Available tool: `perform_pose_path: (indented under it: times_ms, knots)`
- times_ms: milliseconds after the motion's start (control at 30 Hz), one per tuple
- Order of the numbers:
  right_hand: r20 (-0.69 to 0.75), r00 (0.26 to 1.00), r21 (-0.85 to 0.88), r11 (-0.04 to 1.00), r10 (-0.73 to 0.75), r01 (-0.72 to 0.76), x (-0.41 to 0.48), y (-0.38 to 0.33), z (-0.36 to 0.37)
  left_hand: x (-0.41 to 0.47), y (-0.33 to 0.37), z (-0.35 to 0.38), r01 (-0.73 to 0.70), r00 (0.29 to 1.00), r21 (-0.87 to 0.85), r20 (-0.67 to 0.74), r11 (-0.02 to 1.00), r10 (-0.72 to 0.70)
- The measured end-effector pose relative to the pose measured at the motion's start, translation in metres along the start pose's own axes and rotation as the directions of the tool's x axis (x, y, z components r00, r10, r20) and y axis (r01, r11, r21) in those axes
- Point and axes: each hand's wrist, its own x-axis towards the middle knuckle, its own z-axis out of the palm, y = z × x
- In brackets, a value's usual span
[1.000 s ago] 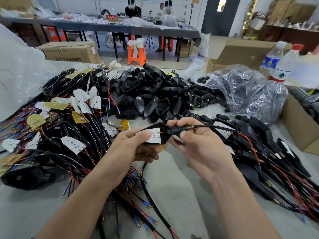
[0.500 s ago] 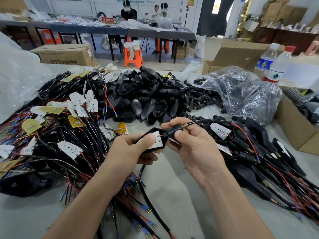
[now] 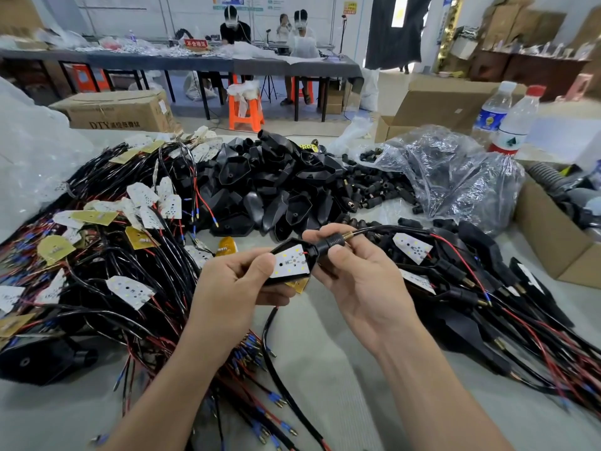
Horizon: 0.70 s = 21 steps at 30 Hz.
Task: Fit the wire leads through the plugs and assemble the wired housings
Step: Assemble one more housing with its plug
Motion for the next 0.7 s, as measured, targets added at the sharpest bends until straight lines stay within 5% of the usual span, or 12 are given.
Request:
perform_pose_path:
  times_ms: [167,233,333,400,500,600,700]
  knots:
    - [-0.002,1.0,-0.035,0.999,0.001,-0.002,0.001,-0.004,-0.003,0.001,0.0,-0.004,0.134,0.979,-0.122,0.172,0.983,-0.112]
    - [-0.115,0.992,-0.238,0.971,-0.056,0.027,0.0,-0.007,-0.002,0.002,0.001,-0.006,0.162,0.977,-0.159,0.167,0.974,-0.135]
    - [-0.269,0.832,-0.817,0.572,-0.485,0.07,-0.006,-0.01,-0.003,0.004,0.003,-0.006,0.142,0.99,-0.146,0.021,0.979,-0.14]
    - [-0.102,0.701,-0.937,0.304,-0.706,0.169,-0.01,-0.016,0.002,0.005,0.003,-0.007,0.122,0.992,-0.112,-0.017,0.986,-0.125]
    - [0.227,0.762,-0.967,-0.05,-0.607,0.249,-0.01,-0.017,0.003,0.003,0.007,-0.01,0.09,0.996,-0.073,0.021,0.993,-0.089]
    - [0.243,0.857,-0.967,-0.04,-0.455,0.252,-0.008,-0.012,0.005,0.006,0.007,-0.015,0.091,0.996,-0.09,-0.009,0.992,-0.092]
    - [0.222,0.866,-0.967,0.015,-0.448,0.255,-0.006,-0.007,0.004,0.01,0.007,-0.017,0.171,0.985,-0.149,0.035,0.974,-0.167]
